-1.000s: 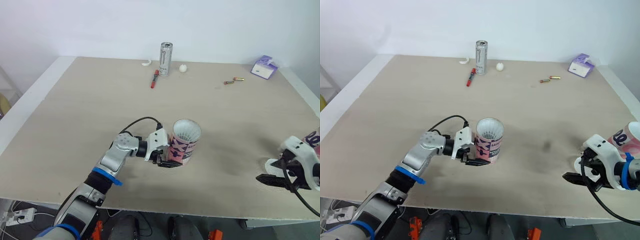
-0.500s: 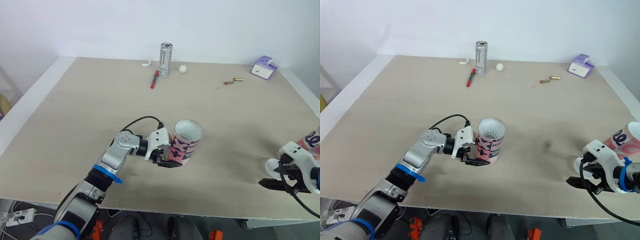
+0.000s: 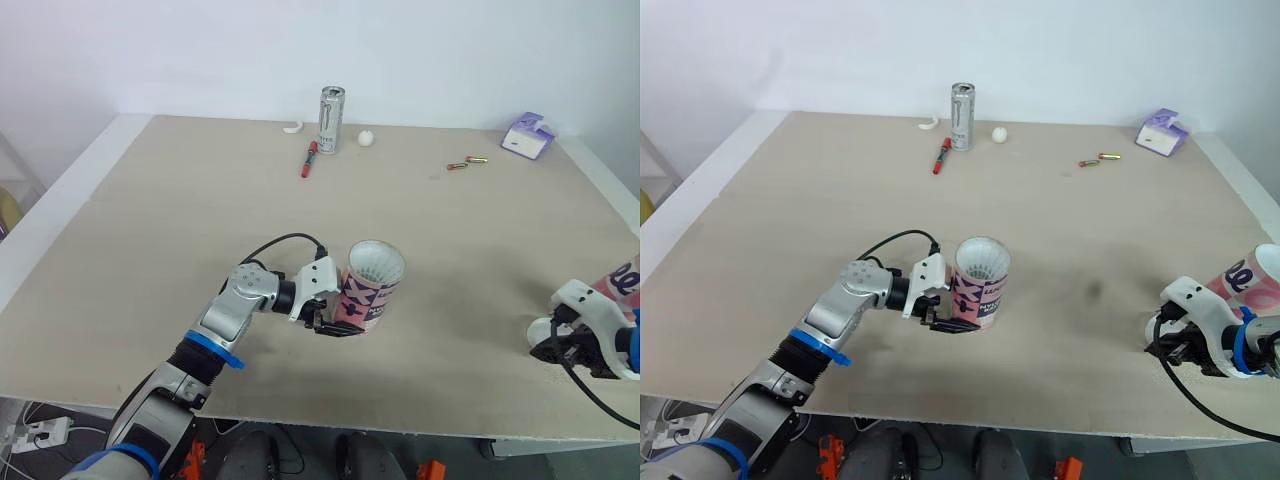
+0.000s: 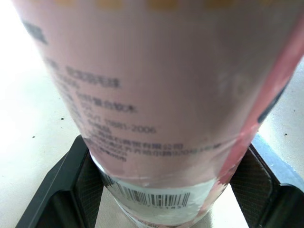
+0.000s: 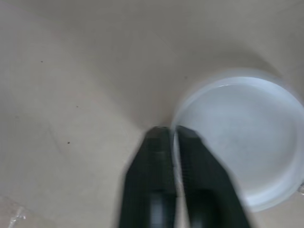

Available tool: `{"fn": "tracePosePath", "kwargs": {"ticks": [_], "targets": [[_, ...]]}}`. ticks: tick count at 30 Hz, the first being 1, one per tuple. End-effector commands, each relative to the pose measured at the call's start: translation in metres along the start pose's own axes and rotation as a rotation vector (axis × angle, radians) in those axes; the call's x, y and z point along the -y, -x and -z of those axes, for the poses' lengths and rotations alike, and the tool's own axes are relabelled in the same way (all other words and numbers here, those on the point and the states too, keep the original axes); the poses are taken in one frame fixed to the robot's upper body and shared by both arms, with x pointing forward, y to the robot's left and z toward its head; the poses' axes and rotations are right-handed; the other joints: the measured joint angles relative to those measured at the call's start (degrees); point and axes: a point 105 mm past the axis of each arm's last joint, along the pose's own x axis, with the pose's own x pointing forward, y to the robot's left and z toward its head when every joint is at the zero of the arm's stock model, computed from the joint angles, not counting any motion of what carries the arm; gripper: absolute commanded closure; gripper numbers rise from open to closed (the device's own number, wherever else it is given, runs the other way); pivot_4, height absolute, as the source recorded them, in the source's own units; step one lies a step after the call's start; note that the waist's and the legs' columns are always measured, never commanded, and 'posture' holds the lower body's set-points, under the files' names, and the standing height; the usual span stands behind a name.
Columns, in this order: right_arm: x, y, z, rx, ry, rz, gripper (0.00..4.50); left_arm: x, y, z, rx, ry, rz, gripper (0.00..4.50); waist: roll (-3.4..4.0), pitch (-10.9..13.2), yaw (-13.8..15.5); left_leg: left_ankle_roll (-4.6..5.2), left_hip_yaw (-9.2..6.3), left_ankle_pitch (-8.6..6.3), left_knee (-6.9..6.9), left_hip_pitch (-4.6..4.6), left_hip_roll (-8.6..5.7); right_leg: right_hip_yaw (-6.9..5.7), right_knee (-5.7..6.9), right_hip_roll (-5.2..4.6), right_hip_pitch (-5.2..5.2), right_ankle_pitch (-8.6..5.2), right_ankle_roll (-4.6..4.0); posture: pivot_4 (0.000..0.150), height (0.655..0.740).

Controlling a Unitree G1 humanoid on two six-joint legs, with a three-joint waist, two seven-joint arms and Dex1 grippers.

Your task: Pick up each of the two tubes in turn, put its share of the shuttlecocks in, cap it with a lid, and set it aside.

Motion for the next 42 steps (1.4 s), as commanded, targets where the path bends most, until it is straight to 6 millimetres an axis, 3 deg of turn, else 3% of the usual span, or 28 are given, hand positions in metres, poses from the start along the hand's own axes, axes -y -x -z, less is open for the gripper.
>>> {"fn": "tracePosePath", "kwargs": {"ticks": [1,6,14,17,23,29,42], "targets": [[0.005,0.007,-0.004,-0.006,0.036,0.027,4.44,0.015,-0.006,0.020,-0.060,0.063,0.059,1.15,0.00,0.00,0.00,0.00,-0.01,0.00,0.00,0.01,0.00,-0.01,0.00,0.00,0.00,0.00,0.00,0.150,0.7400],[-0.004,0.012,-0.022,0.044,0.142,0.005,4.44,0.015,-0.007,0.020,-0.061,0.066,0.061,1.15,0.02,-0.01,0.00,0.00,-0.01,0.00,0.00,0.04,0.00,-0.01,0.00,0.00,0.04,-0.01,0.00,0.150,0.7400],[-0.044,0.048,-0.102,0.200,0.669,-0.034,4.44,0.002,-0.006,0.026,-0.081,0.094,0.002,1.15,0.28,-0.16,-0.04,0.00,-0.02,0.01,0.03,0.16,-0.01,-0.02,0.00,-0.01,0.15,-0.26,0.28,0.150,0.7400],[-0.065,0.069,-0.142,0.289,0.925,-0.021,4.44,-0.006,-0.006,0.027,-0.093,0.097,-0.028,1.15,0.17,-0.12,0.08,-0.01,-0.04,0.03,0.08,0.19,-0.01,-0.07,0.00,-0.05,0.18,-0.23,0.24,0.150,0.7400],[-0.107,0.096,-0.180,0.389,1.279,-0.097,4.44,-0.012,-0.008,0.028,-0.103,0.109,-0.056,1.15,0.20,-0.13,-0.09,-0.03,0.14,0.08,0.16,0.22,-0.03,-0.09,-0.02,-0.31,0.20,-0.10,0.16,0.150,0.7400],[-0.136,0.104,-0.203,0.452,1.479,-0.183,4.44,-0.014,-0.011,0.025,-0.090,0.138,-0.060,1.15,0.06,-0.12,-0.05,0.01,0.22,0.11,0.23,0.28,-0.05,-0.22,-0.03,-0.73,0.21,0.00,0.11,0.150,0.7400],[-0.138,0.086,-0.207,0.416,1.577,-0.267,4.44,-0.012,-0.014,0.025,-0.092,0.138,-0.055,1.15,0.04,-0.12,0.00,-0.01,0.34,0.14,0.26,0.07,-0.16,-1.33,-0.06,-1.67,0.22,0.27,-0.17,0.150,0.7400]]}}
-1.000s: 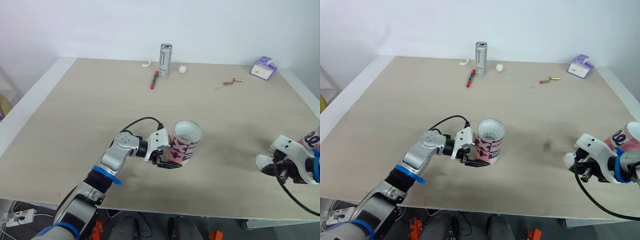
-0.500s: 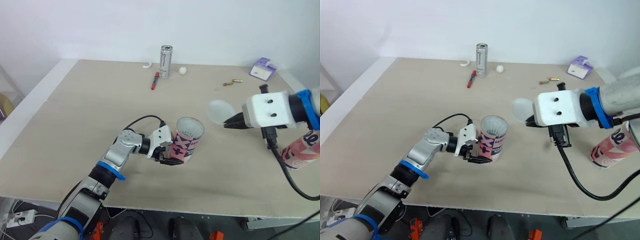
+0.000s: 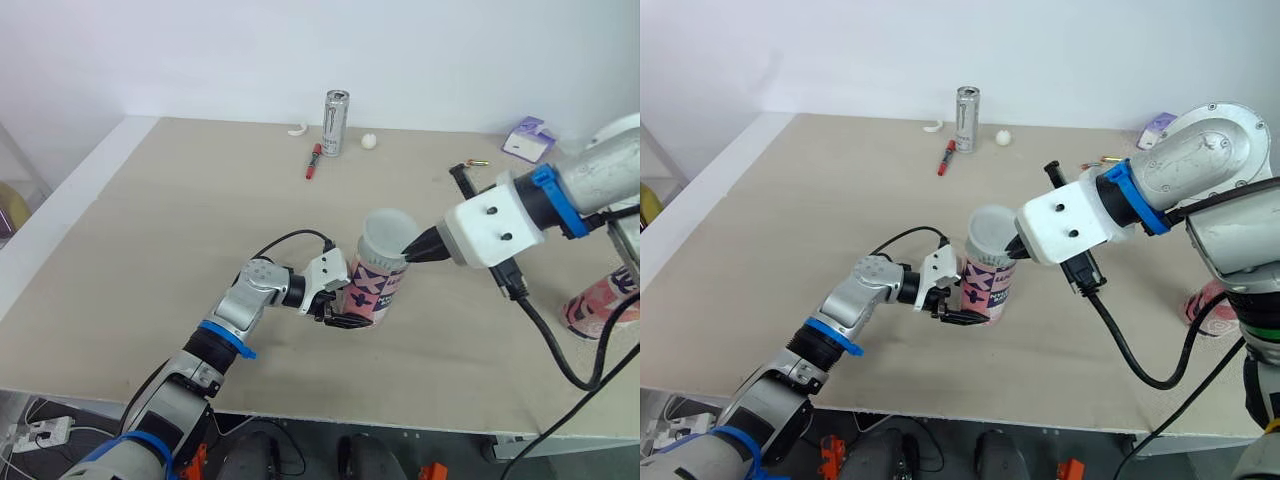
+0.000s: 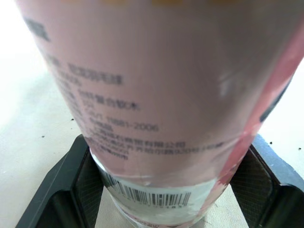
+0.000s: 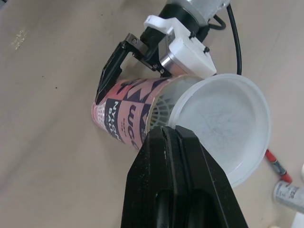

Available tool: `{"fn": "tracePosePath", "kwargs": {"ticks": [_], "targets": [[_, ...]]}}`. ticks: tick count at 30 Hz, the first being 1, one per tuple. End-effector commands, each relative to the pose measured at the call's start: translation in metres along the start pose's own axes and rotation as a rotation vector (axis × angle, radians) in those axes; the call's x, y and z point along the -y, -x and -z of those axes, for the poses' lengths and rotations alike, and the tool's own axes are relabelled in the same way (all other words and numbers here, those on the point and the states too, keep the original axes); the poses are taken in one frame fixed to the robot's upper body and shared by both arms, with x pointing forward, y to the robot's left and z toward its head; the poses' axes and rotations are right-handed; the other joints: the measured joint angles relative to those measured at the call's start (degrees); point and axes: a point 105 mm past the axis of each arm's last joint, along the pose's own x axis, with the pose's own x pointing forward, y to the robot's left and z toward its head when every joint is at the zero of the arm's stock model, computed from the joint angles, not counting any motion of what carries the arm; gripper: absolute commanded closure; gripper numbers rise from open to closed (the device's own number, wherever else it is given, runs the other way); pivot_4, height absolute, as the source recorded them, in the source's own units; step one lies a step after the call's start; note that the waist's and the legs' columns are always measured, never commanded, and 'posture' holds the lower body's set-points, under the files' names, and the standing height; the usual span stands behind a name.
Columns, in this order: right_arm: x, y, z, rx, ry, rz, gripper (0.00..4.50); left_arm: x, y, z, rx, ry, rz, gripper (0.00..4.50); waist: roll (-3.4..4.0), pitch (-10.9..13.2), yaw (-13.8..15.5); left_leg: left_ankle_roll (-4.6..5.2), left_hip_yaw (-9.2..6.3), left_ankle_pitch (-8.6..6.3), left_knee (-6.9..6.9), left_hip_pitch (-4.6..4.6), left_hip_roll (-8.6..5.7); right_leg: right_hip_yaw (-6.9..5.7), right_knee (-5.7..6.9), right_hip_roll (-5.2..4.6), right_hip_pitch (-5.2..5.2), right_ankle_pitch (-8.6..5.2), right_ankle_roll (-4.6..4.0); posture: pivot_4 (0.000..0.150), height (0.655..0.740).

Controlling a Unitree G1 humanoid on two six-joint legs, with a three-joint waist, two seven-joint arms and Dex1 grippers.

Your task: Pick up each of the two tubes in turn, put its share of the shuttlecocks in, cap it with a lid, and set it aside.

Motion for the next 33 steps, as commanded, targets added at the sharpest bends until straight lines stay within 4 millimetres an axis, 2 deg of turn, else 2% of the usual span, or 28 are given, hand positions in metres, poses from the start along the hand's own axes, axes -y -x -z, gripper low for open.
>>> {"fn": "tracePosePath", "kwargs": {"ticks": [1,14,30,32,33], "targets": [[-0.0009,0.0039,-0.0025,-0.014,0.043,-0.041,4.44,0.0009,-0.0007,0.0246,-0.085,0.071,-0.029,1.15,0.00,0.00,-0.01,0.00,-0.01,0.00,0.00,0.00,0.00,-0.03,0.00,-0.01,-0.02,0.00,0.00,0.150,0.7400],[-0.0081,-0.0016,-0.0003,0.000,0.016,-0.095,4.44,0.0027,0.0000,0.0267,-0.087,0.080,-0.028,1.15,0.00,0.00,-0.01,0.00,-0.02,0.00,0.00,0.00,0.00,-0.51,0.00,-0.33,-0.03,-0.04,0.09,0.150,0.7400],[-0.0075,-0.0054,0.0051,0.001,0.000,-0.103,4.44,0.0059,0.0007,0.0294,-0.090,0.092,-0.032,1.15,0.00,0.00,-0.01,-0.01,-0.09,0.00,0.00,0.00,0.03,-1.00,-0.02,-0.60,-0.08,-0.10,0.19,0.150,0.7400],[-0.0071,-0.0051,0.0051,0.003,-0.003,-0.099,3.84,0.0063,0.0007,0.0295,-0.090,0.093,-0.032,1.15,0.00,0.00,-0.01,-0.01,-0.12,0.00,0.00,0.00,0.05,-1.13,-0.03,-0.66,-0.08,-0.11,0.20,0.150,0.7400],[-0.0062,-0.0049,0.0049,0.005,0.001,-0.093,3.68,0.0064,0.0007,0.0295,-0.091,0.093,-0.031,1.15,0.00,0.00,-0.01,-0.01,-0.14,-0.01,-0.01,0.00,0.06,-1.23,-0.04,-0.71,-0.09,-0.11,0.20,0.150,0.7400]]}}
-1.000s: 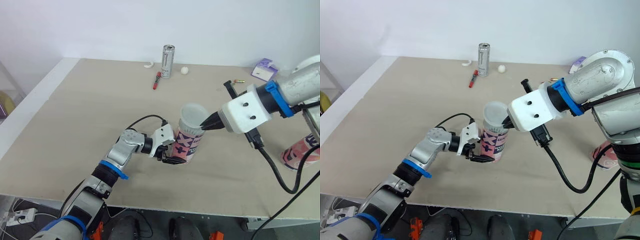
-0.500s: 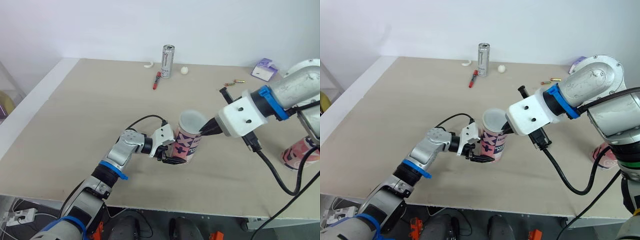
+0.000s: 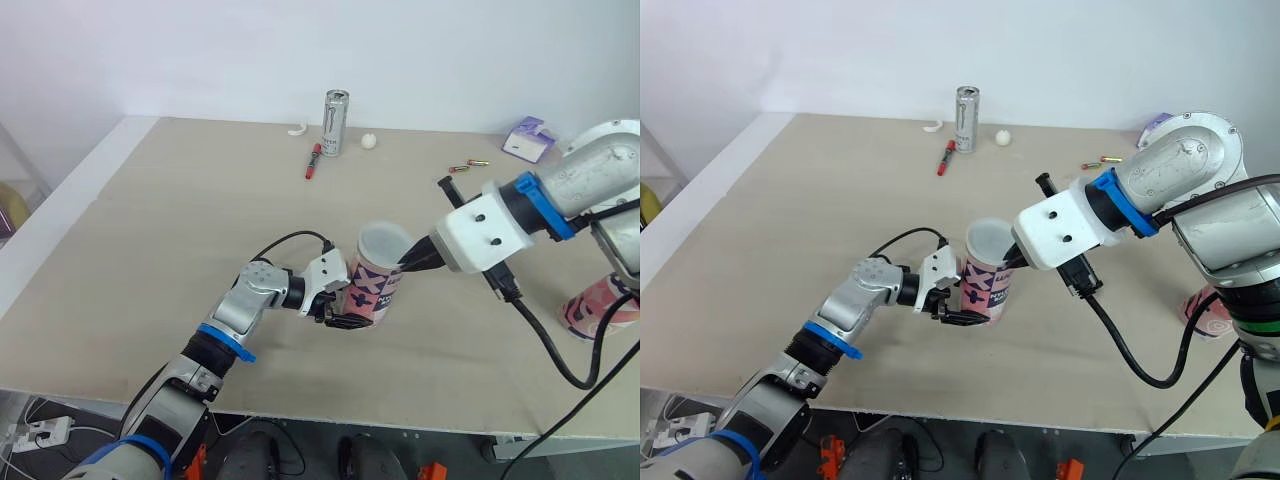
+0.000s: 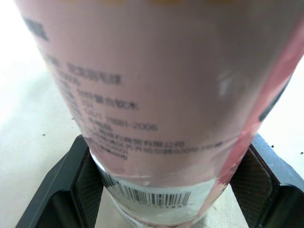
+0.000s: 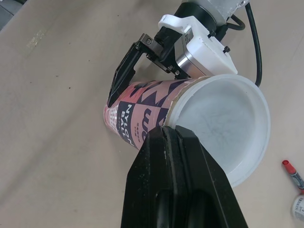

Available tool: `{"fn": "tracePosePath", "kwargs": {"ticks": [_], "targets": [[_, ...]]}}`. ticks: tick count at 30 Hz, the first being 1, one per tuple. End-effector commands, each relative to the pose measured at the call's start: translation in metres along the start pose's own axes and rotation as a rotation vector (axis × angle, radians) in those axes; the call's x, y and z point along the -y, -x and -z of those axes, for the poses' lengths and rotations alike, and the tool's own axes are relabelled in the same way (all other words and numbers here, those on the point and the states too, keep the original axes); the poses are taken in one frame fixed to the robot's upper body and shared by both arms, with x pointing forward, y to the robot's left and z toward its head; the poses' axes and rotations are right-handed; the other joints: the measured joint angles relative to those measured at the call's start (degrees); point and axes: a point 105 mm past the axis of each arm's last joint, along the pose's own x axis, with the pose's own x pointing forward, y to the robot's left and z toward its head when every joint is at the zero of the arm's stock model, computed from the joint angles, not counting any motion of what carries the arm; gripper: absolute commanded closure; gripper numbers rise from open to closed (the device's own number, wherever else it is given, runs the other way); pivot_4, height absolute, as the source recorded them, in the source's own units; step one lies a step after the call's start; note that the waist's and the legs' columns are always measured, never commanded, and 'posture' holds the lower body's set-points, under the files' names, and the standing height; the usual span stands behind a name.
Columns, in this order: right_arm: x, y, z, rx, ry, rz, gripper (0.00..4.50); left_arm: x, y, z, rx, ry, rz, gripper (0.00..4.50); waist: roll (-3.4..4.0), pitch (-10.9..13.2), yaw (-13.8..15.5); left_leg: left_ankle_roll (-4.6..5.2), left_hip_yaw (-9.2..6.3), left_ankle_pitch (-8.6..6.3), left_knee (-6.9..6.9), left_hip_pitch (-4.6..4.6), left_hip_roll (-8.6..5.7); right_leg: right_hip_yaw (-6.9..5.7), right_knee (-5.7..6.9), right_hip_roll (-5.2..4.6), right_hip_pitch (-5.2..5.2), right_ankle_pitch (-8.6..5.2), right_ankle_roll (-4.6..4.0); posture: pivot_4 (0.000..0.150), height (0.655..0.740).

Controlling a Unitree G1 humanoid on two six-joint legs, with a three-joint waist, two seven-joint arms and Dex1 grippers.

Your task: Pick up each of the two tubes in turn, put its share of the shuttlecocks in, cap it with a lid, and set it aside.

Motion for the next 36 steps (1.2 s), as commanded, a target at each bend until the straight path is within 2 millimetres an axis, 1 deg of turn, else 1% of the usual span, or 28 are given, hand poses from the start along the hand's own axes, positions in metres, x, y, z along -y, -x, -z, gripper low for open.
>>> {"fn": "tracePosePath", "kwargs": {"ticks": [1,7,9,11,14,16,18,19,20,22,23,24,28,31,36], "targets": [[0.001,0.006,-0.002,-0.016,0.022,-0.013,3.21,0.004,0.000,0.029,-0.092,0.079,-0.009,1.15,0.00,0.00,0.00,0.00,-0.02,0.00,0.00,0.00,0.01,-0.04,0.00,-0.02,0.00,0.00,0.00,0.150,0.7400],[0.002,0.010,-0.002,-0.008,0.002,0.014,3.21,0.004,0.001,0.030,-0.096,0.079,-0.008,1.15,0.00,0.00,0.00,-0.01,-0.03,-0.01,-0.01,0.00,0.02,-0.36,-0.03,-0.24,0.02,0.00,0.00,0.150,0.7400],[0.005,0.016,-0.009,0.072,-0.070,0.063,3.21,0.004,0.002,0.030,-0.098,0.079,-0.009,1.15,-0.01,0.01,0.00,-0.01,-0.03,-0.01,-0.01,-0.01,0.01,-0.40,-0.03,-0.27,0.02,0.00,0.01,0.150,0.7400],[0.012,0.025,-0.020,0.178,-0.161,0.122,3.21,0.004,0.002,0.030,-0.099,0.080,-0.009,1.15,-0.01,0.01,0.00,-0.02,-0.03,-0.01,-0.01,-0.05,0.02,-0.51,-0.04,-0.37,0.03,0.01,-0.02,0.150,0.7400],[0.021,0.037,-0.032,0.309,-0.282,0.199,3.21,0.004,0.003,0.031,-0.099,0.082,-0.010,1.15,-0.02,0.02,0.00,-0.02,-0.03,-0.02,-0.04,-0.09,0.01,-0.67,-0.05,-0.62,0.09,0.17,-0.22,0.150,0.7400],[0.026,0.041,-0.034,0.385,-0.386,0.250,3.21,0.004,0.003,0.031,-0.100,0.082,-0.011,1.15,-0.02,0.02,0.00,-0.03,-0.04,-0.02,-0.05,-0.09,0.02,-0.81,-0.06,-0.72,0.08,0.20,-0.26,0.150,0.7400],[0.027,0.042,-0.032,0.442,-0.486,0.282,3.21,0.004,0.003,0.031,-0.100,0.083,-0.010,1.15,-0.02,0.02,0.00,-0.04,-0.07,-0.02,-0.05,-0.09,0.04,-1.02,-0.10,-0.84,0.05,0.21,-0.27,0.150,0.7400],[0.029,0.040,-0.029,0.455,-0.524,0.304,3.21,0.004,0.003,0.031,-0.099,0.083,-0.009,1.15,-0.02,0.02,0.00,-0.05,-0.07,-0.03,-0.06,-0.09,0.05,-1.23,-0.12,-0.98,0.05,0.24,-0.26,0.150,0.7400],[0.031,0.038,-0.026,0.460,-0.552,0.332,3.44,0.003,0.003,0.031,-0.100,0.083,-0.009,1.15,-0.02,0.01,0.00,-0.05,-0.07,-0.03,-0.07,-0.09,0.05,-1.66,-0.15,-1.25,0.06,0.26,-0.25,0.150,0.7400],[0.033,0.034,-0.021,0.471,-0.610,0.372,4.02,0.003,0.003,0.030,-0.099,0.082,-0.009,1.15,-0.01,0.02,0.00,-0.07,-0.06,-0.04,-0.08,-0.09,0.05,-2.23,-0.20,-1.60,0.08,0.29,-0.19,0.150,0.7400],[0.034,0.031,-0.017,0.461,-0.626,0.392,4.41,0.003,0.003,0.030,-0.098,0.082,-0.009,1.15,0.00,0.01,0.00,-0.08,-0.05,-0.04,-0.08,-0.12,0.06,-2.31,-0.22,-1.64,0.08,0.31,-0.12,0.150,0.7400],[0.034,0.027,-0.012,0.446,-0.642,0.406,4.47,0.003,0.002,0.030,-0.098,0.082,-0.008,1.15,0.00,0.01,0.00,-0.07,-0.05,-0.04,-0.09,-0.14,0.06,-2.35,-0.25,-1.64,0.09,0.33,-0.05,0.150,0.7400],[0.030,0.008,0.004,0.397,-0.694,0.418,4.47,0.004,0.002,0.030,-0.097,0.084,-0.008,1.15,0.00,0.01,-0.02,-0.07,-0.03,-0.04,-0.09,-0.26,0.06,-2.62,-0.50,-1.57,0.18,0.39,0.35,0.150,0.7400],[0.026,-0.002,0.010,0.376,-0.705,0.400,4.47,0.004,0.001,0.030,-0.097,0.085,-0.009,1.15,0.00,0.01,-0.06,-0.06,-0.01,-0.04,-0.09,-0.32,0.06,-2.63,-0.70,-1.53,0.19,0.49,0.52,0.150,0.7400],[0.018,-0.017,0.012,0.345,-0.710,0.338,4.47,0.003,0.002,0.030,-0.098,0.087,-0.014,1.15,0.00,0.02,-0.06,-0.06,0.04,-0.04,-0.09,-0.38,0.06,-2.63,-0.74,-1.43,0.17,0.52,0.59,0.150,0.7400]]}}
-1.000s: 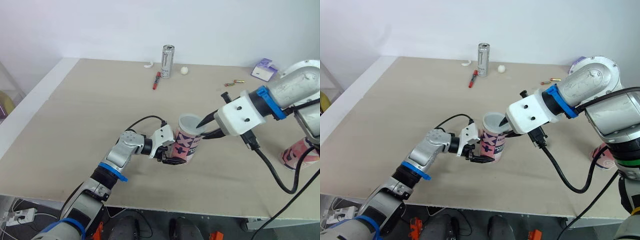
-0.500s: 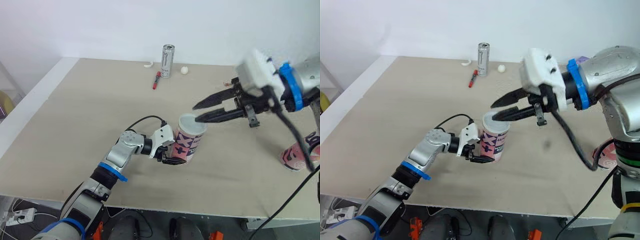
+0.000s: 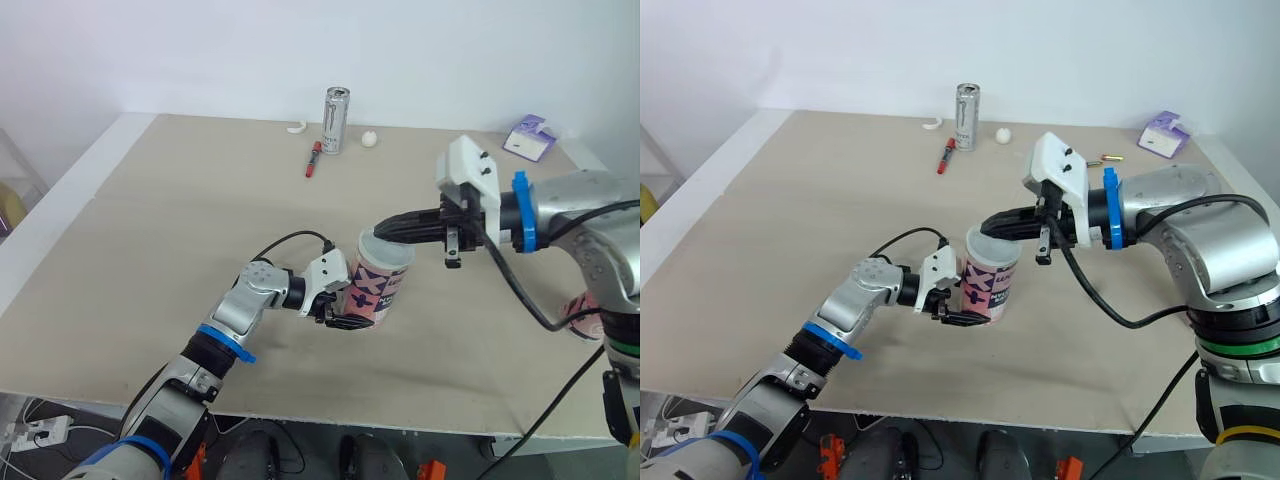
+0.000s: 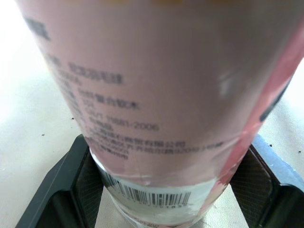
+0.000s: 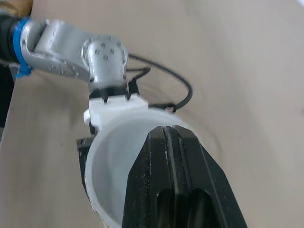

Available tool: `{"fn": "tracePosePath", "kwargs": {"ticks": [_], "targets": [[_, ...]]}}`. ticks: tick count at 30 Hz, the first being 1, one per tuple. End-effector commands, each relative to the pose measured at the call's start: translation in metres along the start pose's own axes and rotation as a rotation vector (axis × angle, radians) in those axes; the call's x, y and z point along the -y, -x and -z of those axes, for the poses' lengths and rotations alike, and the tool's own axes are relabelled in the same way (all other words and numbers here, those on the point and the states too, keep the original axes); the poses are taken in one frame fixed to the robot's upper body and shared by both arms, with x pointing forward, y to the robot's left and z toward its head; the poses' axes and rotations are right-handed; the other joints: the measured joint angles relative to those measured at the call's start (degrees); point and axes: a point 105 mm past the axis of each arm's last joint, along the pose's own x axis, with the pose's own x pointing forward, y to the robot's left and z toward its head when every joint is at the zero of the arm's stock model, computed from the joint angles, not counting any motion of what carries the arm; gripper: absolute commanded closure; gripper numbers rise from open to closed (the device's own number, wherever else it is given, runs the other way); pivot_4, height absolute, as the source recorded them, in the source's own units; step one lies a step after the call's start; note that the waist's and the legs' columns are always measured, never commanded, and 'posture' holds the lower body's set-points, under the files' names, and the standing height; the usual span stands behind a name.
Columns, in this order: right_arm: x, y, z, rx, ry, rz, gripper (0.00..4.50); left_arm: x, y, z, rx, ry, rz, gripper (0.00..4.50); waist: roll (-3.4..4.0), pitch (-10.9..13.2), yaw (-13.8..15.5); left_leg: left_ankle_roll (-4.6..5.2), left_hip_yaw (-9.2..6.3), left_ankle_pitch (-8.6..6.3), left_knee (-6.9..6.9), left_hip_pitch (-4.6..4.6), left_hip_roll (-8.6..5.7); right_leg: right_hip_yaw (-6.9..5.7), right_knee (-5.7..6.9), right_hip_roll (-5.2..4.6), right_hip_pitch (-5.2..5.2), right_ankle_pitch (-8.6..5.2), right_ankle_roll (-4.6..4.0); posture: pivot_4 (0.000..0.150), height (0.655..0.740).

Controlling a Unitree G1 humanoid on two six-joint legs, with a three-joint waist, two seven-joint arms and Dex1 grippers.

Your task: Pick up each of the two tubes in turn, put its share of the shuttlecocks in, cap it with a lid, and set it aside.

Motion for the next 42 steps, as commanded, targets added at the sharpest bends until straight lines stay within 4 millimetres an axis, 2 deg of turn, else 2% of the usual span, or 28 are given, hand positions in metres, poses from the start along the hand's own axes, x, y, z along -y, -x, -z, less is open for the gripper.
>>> {"fn": "tracePosePath", "kwargs": {"ticks": [1,4,10,18,20,23,27,29,33,34,37,42], "targets": [[-0.001,-0.002,0.001,-0.029,0.044,-0.005,4.47,0.002,0.002,0.032,-0.103,0.091,-0.020,1.15,0.00,0.00,-0.01,0.00,0.00,0.00,0.00,-0.01,0.00,0.00,0.00,0.00,0.00,0.00,0.00,0.150,0.7400],[-0.004,-0.009,0.015,-0.103,0.062,-0.034,4.47,0.002,0.002,0.032,-0.102,0.092,-0.021,1.15,0.00,0.00,-0.01,0.01,-0.01,0.00,0.00,0.02,0.00,-0.01,-0.01,0.03,-0.02,0.00,0.00,0.150,0.7400],[-0.005,-0.010,0.025,-0.189,0.093,-0.066,4.47,0.001,0.002,0.032,-0.102,0.092,-0.026,1.15,0.00,-0.01,-0.01,0.01,-0.03,0.00,0.00,0.09,0.02,-0.02,-0.03,0.03,-0.05,-0.01,0.01,0.150,0.7400],[-0.012,-0.016,0.052,-0.339,0.188,-0.120,4.47,0.000,0.002,0.032,-0.100,0.094,-0.030,1.15,-0.13,-0.16,-0.01,-0.01,-0.12,-0.01,0.00,0.21,0.07,-0.20,-0.10,-0.12,0.12,-0.03,0.02,0.150,0.7400],[-0.013,-0.019,0.051,-0.321,0.180,-0.123,4.47,0.000,0.002,0.032,-0.099,0.094,-0.031,1.15,-0.15,-0.21,-0.01,-0.02,-0.12,-0.01,0.00,0.28,0.10,-0.28,-0.11,-0.17,0.17,-0.02,0.03,0.150,0.7400],[-0.009,-0.019,0.029,-0.190,0.116,-0.103,4.47,0.000,0.002,0.032,-0.098,0.094,-0.032,1.15,-0.18,-0.24,-0.01,-0.08,-0.12,-0.04,0.00,0.32,0.18,-0.40,-0.12,-0.19,0.21,-0.02,0.03,0.150,0.7400],[0.011,0.003,-0.003,-0.032,0.036,-0.028,4.47,-0.001,0.003,0.033,-0.100,0.090,-0.034,1.15,-0.08,-0.17,0.01,-0.06,-0.15,-0.01,0.00,0.31,0.24,-0.59,-0.13,-0.23,0.15,0.11,-0.07,0.150,0.7400],[0.018,0.016,-0.011,0.024,0.000,0.007,4.47,-0.001,0.004,0.033,-0.101,0.087,-0.035,1.15,0.01,-0.10,0.06,-0.05,-0.15,-0.01,0.00,0.24,0.25,-0.63,-0.13,-0.23,0.11,0.13,-0.11,0.150,0.7400],[0.028,0.055,-0.022,0.198,-0.107,0.123,4.47,-0.002,0.005,0.032,-0.100,0.079,-0.039,1.15,0.02,-0.07,0.28,-0.04,-0.10,0.00,0.00,0.02,0.23,-0.65,-0.17,-0.23,0.00,0.17,-0.13,0.150,0.7400],[0.030,0.062,-0.021,0.249,-0.139,0.163,4.47,-0.002,0.006,0.032,-0.100,0.076,-0.039,1.15,-0.01,-0.09,0.33,-0.05,-0.09,-0.01,0.00,-0.05,0.23,-0.66,-0.19,-0.22,0.02,0.39,-0.42,0.150,0.7400],[0.031,0.074,-0.011,0.328,-0.203,0.258,4.47,-0.002,0.006,0.031,-0.096,0.068,-0.039,1.15,-0.02,-0.09,0.36,-0.09,-0.10,-0.04,-0.02,-0.05,0.24,-0.71,-0.34,-0.22,0.08,0.41,-0.41,0.150,0.7400],[0.019,0.074,0.033,0.332,-0.283,0.380,4.47,-0.003,0.006,0.029,-0.082,0.051,-0.036,1.15,0.08,-0.05,0.42,-0.07,-0.08,-0.02,-0.06,-0.11,0.24,-0.69,-0.38,-0.10,0.10,0.25,-0.11,0.150,0.7400]]}}
